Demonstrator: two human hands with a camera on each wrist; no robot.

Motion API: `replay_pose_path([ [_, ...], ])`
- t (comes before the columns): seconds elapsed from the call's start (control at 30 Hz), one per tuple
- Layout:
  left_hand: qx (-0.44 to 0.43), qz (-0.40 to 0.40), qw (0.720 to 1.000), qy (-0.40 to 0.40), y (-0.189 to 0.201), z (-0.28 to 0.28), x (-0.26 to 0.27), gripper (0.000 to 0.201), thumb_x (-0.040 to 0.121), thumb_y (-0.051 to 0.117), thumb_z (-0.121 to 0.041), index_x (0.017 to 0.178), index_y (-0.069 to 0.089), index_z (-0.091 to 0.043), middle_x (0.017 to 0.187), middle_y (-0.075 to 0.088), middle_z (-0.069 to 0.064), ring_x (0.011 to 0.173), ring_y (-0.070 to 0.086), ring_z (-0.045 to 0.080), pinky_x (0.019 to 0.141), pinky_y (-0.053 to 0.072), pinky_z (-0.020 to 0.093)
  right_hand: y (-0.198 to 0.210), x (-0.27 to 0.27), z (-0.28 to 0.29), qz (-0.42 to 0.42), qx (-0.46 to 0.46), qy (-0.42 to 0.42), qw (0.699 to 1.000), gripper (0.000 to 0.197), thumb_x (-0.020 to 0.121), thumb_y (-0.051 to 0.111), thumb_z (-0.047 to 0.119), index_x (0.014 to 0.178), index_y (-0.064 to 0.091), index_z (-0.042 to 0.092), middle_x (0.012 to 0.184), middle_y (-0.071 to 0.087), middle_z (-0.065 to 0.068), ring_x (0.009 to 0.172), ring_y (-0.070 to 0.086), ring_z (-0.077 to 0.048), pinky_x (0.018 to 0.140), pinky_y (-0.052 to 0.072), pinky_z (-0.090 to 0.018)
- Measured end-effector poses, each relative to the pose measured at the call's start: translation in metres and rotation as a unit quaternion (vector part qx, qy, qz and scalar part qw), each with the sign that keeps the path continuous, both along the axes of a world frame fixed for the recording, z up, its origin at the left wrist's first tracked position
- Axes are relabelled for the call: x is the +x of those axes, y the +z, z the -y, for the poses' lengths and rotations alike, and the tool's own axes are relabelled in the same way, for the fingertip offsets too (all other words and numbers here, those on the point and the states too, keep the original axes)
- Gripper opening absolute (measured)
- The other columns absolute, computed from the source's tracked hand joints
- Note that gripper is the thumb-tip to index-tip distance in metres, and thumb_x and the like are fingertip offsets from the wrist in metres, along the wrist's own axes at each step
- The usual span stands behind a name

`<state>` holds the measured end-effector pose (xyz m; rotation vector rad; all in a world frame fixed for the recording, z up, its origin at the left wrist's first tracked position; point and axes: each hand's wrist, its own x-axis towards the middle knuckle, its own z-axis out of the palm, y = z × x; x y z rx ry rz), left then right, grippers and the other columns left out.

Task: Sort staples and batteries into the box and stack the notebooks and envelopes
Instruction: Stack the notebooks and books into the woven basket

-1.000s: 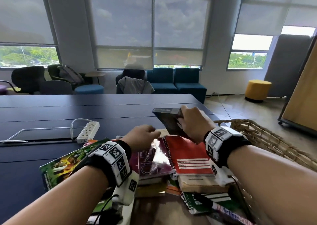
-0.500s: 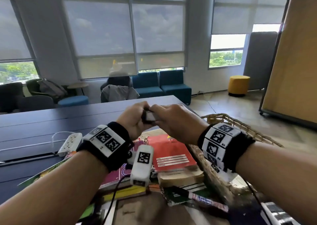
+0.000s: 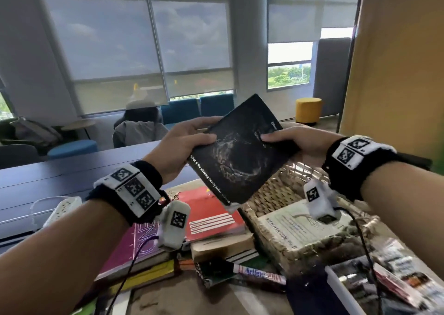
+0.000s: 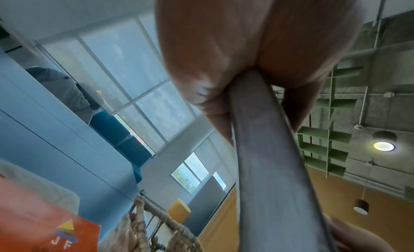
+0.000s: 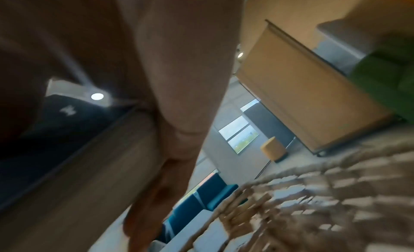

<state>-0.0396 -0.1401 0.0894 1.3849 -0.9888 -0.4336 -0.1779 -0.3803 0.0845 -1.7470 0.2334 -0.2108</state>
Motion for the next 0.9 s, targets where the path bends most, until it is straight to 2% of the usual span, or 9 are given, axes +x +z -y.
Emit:
replay_pose_path([
  [0.23,0.051,-0.008,0.991,0.121,-0.029,0.044,0.009,0.029,0.091,0.075,-0.015,0.118,0.068,-0.008,0.099,0.075,0.012,0.082,0.069,0.019,0.074,0.058,0.031,-0.008,-0.025,0.040,-0.010,-0.018,-0.044,0.999,0.034,0.092,0.067,0.019,0.122,0.063,0.003,0.118,0.069,-0.029,0.097,0.068,-0.041,0.068,0.064,-0.039],
  [0.33,0.160,-0.011,0.982,0.100,-0.045,0.057,0.013,0.048,0.093,0.073,-0.018,0.137,0.053,-0.013,0.108,0.070,0.011,0.090,0.068,0.018,0.080,0.057,0.033,-0.013,-0.025,0.057,-0.021,-0.045,-0.086,0.995,0.027,0.098,0.064,0.018,0.121,0.062,0.003,0.117,0.069,-0.032,0.092,0.067,-0.042,0.065,0.062,-0.042],
  [0.4,0.243,0.079,0.964,0.073,-0.055,0.061,0.013,0.066,0.093,0.073,-0.024,0.150,0.039,-0.016,0.115,0.064,0.004,0.096,0.064,0.016,0.078,0.054,0.026,-0.017,-0.021,0.065,-0.033,-0.065,-0.131,0.989,0.034,0.099,0.064,0.017,0.128,0.057,0.000,0.117,0.068,-0.032,0.089,0.068,-0.041,0.062,0.062,-0.043],
  [0.47,0.351,0.188,0.916,0.040,-0.068,0.067,0.013,0.082,0.095,0.070,-0.035,0.159,0.023,-0.016,0.139,0.052,0.004,0.118,0.057,0.018,0.096,0.051,0.030,-0.022,-0.015,0.071,-0.044,-0.083,-0.180,0.979,0.034,0.100,0.064,0.015,0.128,0.054,-0.002,0.114,0.069,-0.032,0.084,0.072,-0.041,0.059,0.064,-0.047],
  [0.53,0.462,0.276,0.843,0.029,-0.082,0.073,0.013,0.091,0.097,0.058,-0.055,0.163,0.006,-0.020,0.169,0.016,0.010,0.151,0.026,0.027,0.123,0.027,0.044,-0.029,-0.005,0.077,-0.071,-0.093,-0.199,0.973,0.031,0.100,0.064,0.015,0.122,0.052,-0.004,0.112,0.070,-0.031,0.090,0.073,-0.046,0.066,0.062,-0.059],
  [0.6,0.521,0.293,0.801,0.036,-0.093,0.079,0.006,0.094,0.098,0.040,-0.069,0.163,-0.009,-0.022,0.169,-0.019,0.006,0.157,-0.008,0.026,0.128,0.002,0.048,-0.035,0.006,0.079,-0.105,-0.097,-0.186,0.972,0.030,0.101,0.063,0.018,0.119,0.051,-0.004,0.112,0.070,-0.029,0.087,0.073,-0.045,0.070,0.062,-0.060],
  [0.73,0.502,0.274,0.819,0.046,-0.114,0.091,0.003,0.086,0.104,0.029,-0.064,0.161,-0.016,-0.019,0.164,-0.033,0.010,0.152,-0.029,0.023,0.123,-0.010,0.042,-0.049,0.029,0.076,-0.215,-0.090,-0.119,0.965,0.033,0.104,0.058,0.023,0.120,0.051,-0.005,0.106,0.066,-0.031,0.071,0.071,-0.033,0.050,0.061,-0.040],
  [0.83,0.500,0.269,0.822,0.048,-0.118,0.090,0.007,0.082,0.106,0.031,-0.058,0.162,-0.011,-0.016,0.165,-0.032,0.010,0.153,-0.027,0.024,0.125,-0.008,0.044,-0.067,0.044,0.091,-0.290,-0.182,-0.112,0.933,0.049,0.101,0.062,0.039,0.109,0.058,-0.009,0.100,0.067,-0.026,0.079,0.071,-0.039,0.073,0.063,-0.053],
  [0.9,0.501,0.269,0.822,0.038,-0.116,0.089,0.007,0.080,0.107,0.033,-0.053,0.162,-0.010,-0.015,0.164,-0.033,0.010,0.153,-0.027,0.024,0.127,-0.005,0.049,-0.077,0.054,0.098,-0.331,-0.319,-0.088,0.883,0.043,0.101,0.058,0.046,0.094,0.063,0.004,0.109,0.068,-0.019,0.099,0.066,-0.035,0.090,0.057,-0.044],
])
